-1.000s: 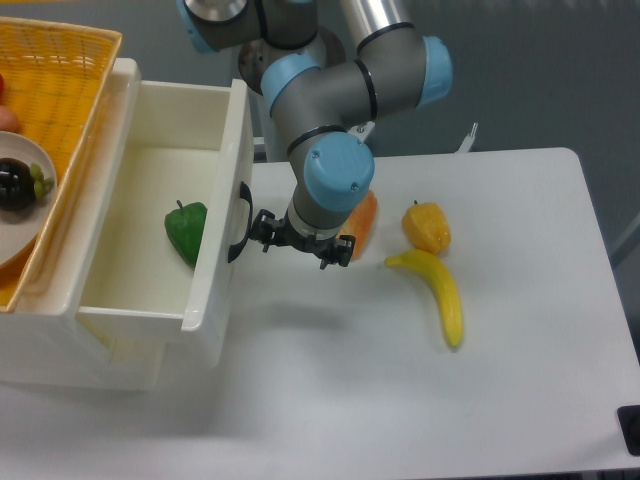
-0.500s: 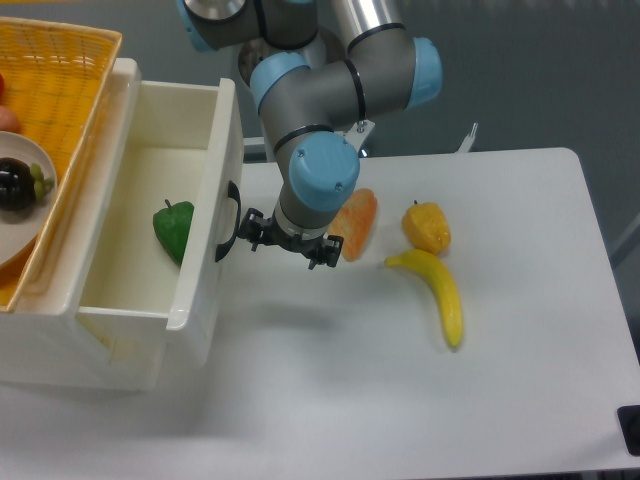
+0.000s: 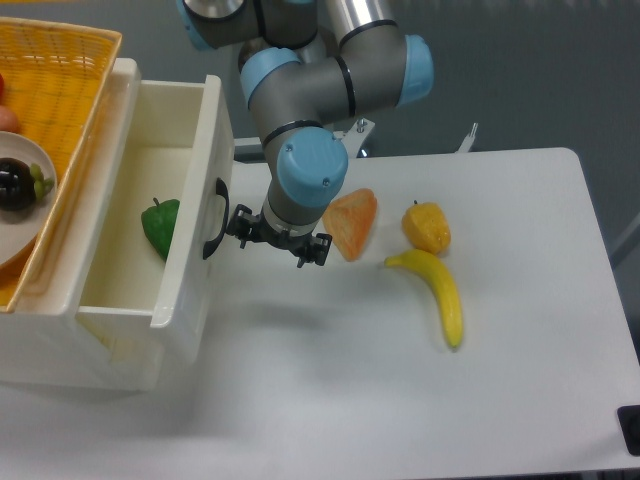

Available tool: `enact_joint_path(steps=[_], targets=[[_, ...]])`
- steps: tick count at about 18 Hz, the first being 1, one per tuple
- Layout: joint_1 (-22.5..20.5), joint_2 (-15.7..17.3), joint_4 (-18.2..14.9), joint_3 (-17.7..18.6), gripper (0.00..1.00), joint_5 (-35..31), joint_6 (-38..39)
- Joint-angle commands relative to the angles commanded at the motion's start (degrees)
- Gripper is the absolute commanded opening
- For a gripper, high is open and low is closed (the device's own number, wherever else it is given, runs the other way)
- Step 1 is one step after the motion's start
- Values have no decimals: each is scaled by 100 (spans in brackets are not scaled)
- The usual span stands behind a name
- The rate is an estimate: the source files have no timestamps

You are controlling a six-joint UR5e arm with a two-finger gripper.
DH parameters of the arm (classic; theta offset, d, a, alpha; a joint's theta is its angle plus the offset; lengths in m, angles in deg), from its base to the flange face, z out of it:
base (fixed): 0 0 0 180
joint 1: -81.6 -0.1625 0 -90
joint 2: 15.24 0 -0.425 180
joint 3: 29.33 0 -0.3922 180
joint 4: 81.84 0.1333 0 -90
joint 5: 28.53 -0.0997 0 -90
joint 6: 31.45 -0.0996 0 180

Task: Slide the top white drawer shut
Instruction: 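Push the white drawer front inward into the cabinet with the gripper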

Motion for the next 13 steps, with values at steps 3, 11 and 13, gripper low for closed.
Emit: enact_joint_path(steps=[3, 11, 13], targets=[[17, 18, 0, 0, 100, 0, 0], [140, 9, 17, 0, 100, 9, 96], [158, 0, 17, 0, 100, 9, 132]])
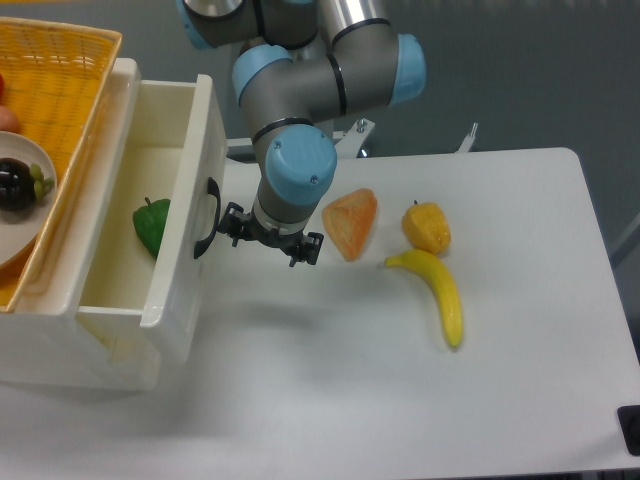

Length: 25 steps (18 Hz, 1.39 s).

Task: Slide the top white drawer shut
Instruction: 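Push the white drawer front inward into the cabinet with the gripper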

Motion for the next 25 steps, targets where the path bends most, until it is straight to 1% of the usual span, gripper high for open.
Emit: enact_joint_path(steps=[10, 16, 25], targets=[[105, 26, -9, 0, 100, 44, 18], [351, 17, 9, 0, 100, 62, 255], [501, 62, 9, -9, 100, 79, 413]])
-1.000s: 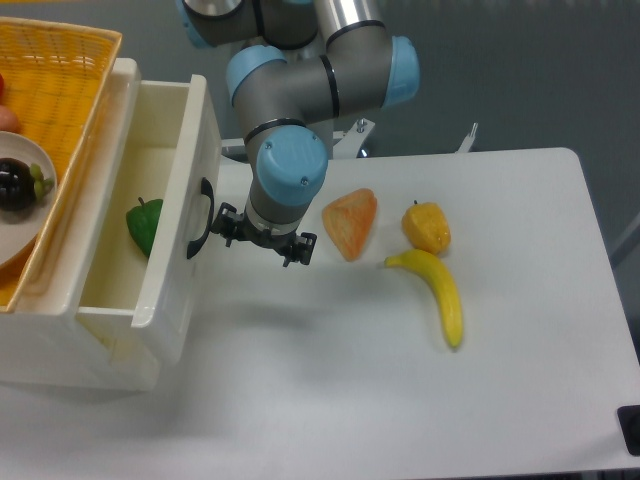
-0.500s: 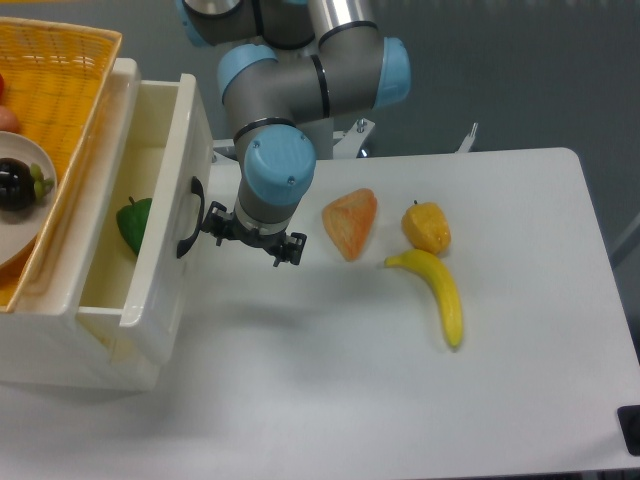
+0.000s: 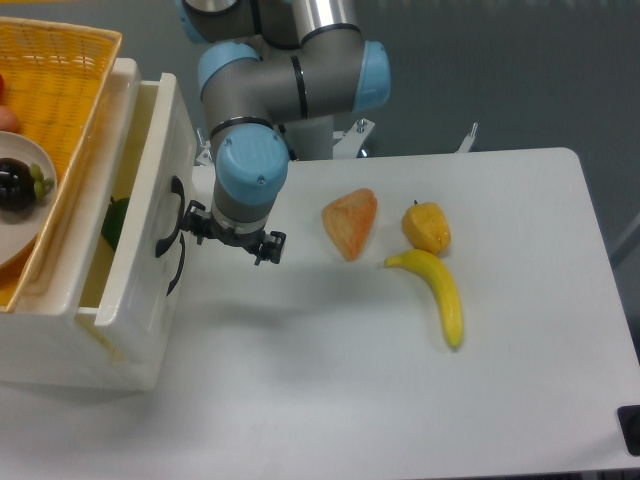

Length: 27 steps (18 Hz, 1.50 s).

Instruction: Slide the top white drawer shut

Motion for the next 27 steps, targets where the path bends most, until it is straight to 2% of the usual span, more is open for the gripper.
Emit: enact_joint_path(steps=[15, 27], targets=[[220, 53, -9, -35, 100, -9, 246], [132, 53, -9, -53, 100, -53, 185]])
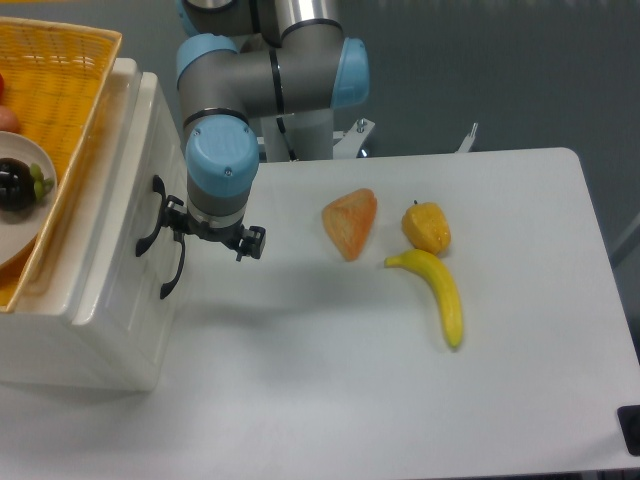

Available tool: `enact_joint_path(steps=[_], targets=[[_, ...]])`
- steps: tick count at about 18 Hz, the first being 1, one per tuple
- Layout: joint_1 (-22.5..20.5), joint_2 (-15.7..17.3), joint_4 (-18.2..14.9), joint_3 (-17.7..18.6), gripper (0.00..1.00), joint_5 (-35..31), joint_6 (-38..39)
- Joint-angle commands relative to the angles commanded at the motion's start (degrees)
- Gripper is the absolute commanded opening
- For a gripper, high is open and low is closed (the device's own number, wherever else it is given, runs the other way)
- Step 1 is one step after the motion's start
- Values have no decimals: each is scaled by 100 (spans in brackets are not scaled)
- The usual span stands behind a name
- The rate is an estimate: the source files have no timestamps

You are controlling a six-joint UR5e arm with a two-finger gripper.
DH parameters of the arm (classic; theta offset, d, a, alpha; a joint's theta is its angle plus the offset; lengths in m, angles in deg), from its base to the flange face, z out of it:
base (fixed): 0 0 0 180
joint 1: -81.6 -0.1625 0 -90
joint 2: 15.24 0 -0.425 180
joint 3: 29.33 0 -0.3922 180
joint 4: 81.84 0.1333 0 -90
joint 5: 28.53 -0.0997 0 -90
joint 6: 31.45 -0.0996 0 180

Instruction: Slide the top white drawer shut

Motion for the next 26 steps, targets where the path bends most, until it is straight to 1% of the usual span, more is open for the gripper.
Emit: enact_joint_path(steps=[3, 7, 8, 9, 13, 16, 18, 20, 24, 26], targets=[[-158, 9, 35, -26, 100, -114, -35], [-588, 0, 44, -140, 100, -150, -343], [-720, 44, 44, -141, 100, -176, -447], [-860, 131, 44, -141, 100, -272, -596], [-1239, 272, 61, -149, 100, -676, -1300], [-1388, 290, 53, -193, 100, -940, -1538], [-1555, 299, 70, -220, 100, -984, -1582], [-1713, 299, 53, -316, 100, -976, -1949], [-2030, 308, 44, -334, 100, -967, -2846], [-2057, 308, 44, -334, 100, -985, -2945]])
